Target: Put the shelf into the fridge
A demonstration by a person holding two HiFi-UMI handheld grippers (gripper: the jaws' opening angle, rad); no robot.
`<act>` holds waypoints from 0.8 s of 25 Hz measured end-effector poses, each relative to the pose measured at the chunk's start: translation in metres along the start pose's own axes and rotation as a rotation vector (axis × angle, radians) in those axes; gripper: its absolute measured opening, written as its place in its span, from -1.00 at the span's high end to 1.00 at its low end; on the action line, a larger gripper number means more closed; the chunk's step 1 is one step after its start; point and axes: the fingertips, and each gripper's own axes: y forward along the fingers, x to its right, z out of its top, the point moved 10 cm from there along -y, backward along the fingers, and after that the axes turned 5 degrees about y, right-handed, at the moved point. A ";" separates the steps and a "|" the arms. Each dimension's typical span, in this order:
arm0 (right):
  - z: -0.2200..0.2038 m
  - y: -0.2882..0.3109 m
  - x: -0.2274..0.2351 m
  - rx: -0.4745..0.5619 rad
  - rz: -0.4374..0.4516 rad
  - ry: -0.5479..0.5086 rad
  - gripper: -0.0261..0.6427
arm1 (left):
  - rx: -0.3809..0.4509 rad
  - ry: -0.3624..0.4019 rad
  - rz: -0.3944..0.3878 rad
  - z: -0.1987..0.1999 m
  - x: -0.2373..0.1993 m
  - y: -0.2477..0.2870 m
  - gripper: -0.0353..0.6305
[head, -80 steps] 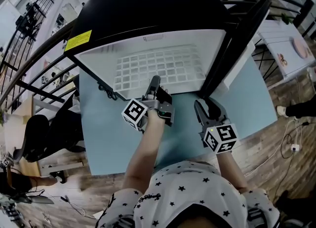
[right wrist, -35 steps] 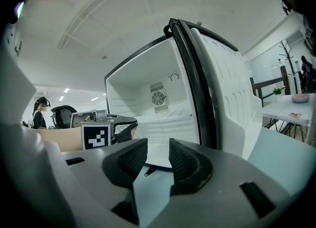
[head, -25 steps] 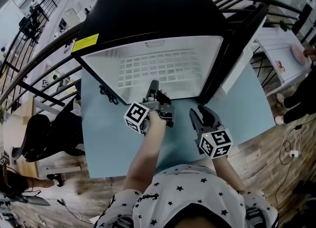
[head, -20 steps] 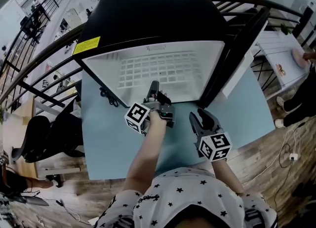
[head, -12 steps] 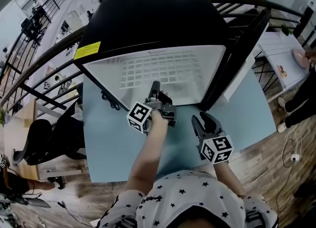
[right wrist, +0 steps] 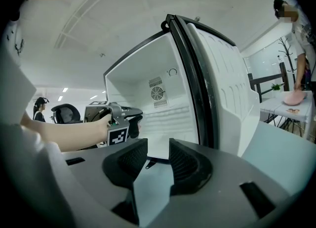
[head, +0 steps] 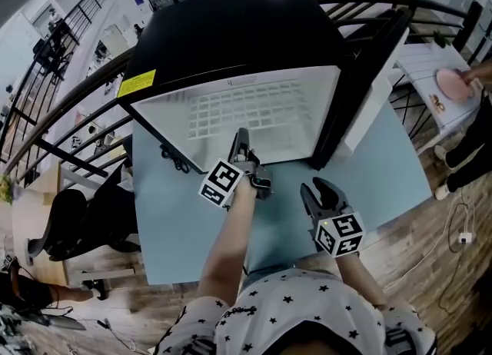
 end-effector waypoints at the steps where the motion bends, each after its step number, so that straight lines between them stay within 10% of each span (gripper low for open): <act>1: -0.001 -0.004 -0.001 0.000 0.000 -0.002 0.51 | -0.014 0.042 0.009 -0.001 0.002 -0.004 0.70; 14: -0.012 -0.058 -0.020 0.001 0.052 -0.014 0.55 | -0.186 0.677 0.061 -0.027 0.048 -0.118 0.88; 20: -0.011 -0.075 -0.034 0.005 0.092 -0.020 0.75 | -0.214 0.676 0.092 -0.042 0.056 -0.174 0.88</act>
